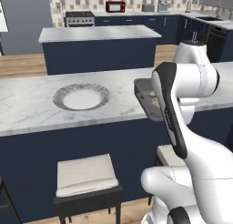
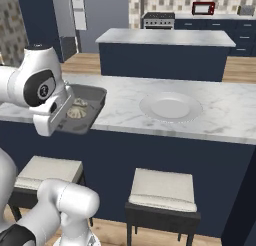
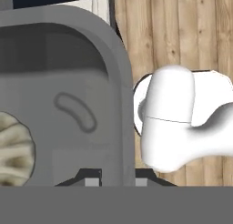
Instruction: Place two dumplings into each of the tupperware containers and then place the containers in the fridge.
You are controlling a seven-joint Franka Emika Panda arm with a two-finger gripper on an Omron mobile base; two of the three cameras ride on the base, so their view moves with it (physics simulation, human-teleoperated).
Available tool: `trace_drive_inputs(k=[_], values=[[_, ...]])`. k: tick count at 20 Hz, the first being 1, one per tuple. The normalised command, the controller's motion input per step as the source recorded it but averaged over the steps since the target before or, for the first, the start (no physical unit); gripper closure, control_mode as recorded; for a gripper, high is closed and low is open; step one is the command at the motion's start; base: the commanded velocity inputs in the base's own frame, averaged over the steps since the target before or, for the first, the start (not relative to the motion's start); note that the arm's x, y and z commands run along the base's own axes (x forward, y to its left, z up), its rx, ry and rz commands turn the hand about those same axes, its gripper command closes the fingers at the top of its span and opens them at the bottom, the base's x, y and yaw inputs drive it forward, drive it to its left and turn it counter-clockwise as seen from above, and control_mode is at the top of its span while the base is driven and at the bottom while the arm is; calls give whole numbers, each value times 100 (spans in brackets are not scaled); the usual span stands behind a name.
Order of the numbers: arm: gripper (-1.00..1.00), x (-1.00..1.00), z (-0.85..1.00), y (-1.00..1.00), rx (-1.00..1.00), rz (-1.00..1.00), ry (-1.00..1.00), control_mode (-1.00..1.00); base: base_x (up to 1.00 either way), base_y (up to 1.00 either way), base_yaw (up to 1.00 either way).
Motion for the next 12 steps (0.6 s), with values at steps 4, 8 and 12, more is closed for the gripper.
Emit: trace_drive_inputs(k=[4,8,12], values=[[100,-19,2,0,0,4,0,-100,0,0,0],[100,-11,0,2,0,6,0,-100,0,0,0],[100,-7,0,0,0,2,0,-100,0,0,0]])
